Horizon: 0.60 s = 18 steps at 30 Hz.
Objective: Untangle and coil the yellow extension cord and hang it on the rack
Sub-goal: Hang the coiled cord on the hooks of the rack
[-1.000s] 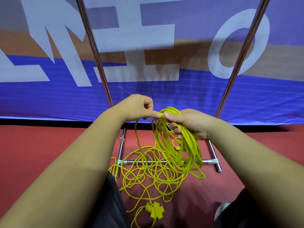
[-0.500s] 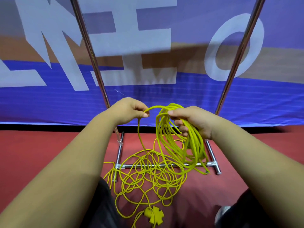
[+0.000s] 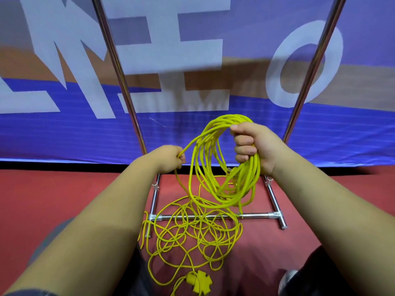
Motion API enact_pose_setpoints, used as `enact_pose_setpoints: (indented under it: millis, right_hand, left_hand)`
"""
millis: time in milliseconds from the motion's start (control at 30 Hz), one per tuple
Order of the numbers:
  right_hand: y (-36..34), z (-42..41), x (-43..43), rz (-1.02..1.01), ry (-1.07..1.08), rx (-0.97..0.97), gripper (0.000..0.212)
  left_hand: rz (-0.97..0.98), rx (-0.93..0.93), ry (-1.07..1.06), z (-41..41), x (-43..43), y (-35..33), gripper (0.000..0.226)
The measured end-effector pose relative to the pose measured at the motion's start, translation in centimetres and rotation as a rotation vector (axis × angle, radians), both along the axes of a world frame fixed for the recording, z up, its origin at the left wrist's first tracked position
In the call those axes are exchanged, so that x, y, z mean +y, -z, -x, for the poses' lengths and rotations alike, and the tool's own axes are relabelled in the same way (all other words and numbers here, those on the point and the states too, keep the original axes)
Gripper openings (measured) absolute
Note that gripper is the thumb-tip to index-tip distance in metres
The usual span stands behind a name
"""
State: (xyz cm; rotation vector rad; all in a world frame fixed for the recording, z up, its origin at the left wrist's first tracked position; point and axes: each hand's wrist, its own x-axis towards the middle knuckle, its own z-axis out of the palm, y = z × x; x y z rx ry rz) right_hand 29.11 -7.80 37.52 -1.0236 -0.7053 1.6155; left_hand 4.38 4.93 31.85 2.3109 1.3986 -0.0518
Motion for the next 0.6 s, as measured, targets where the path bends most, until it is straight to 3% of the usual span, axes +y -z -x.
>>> enact_pose_setpoints:
  millis: [167, 267, 367, 500, 600]
  right_hand:
    - [-0.6, -1.4, 0.2, -0.068, 0.16, 0.168, 0.024]
    - [-0.5, -2.2, 0.4, -0.076, 0.223, 0.212, 0.026]
    - [0.2, -2.2, 0.8, -0.071, 0.26, 0.166, 0.028]
    - [1.3, -0.8, 1.4, -0.043, 0.289, 0.031, 0.029]
    - [2.4, 0.5, 1.8, -0.046, 0.288, -0.077, 0.026]
  left_hand:
    - [0.205, 0.124, -0.109, 3.2, 1.5, 2.5, 0.016]
    - [0.372, -0.077, -0.271, 3.3, 1.1, 2.5, 0.023]
    - [0.406, -0.338, -0.447, 2.3, 0.7, 1.3, 0.033]
    - [0.431, -0.761, -0.616, -0.1, -0.4, -1.6, 0.014]
    - [0.474, -0.884, -0.601, -1.4, -1.4, -3.2, 0.015]
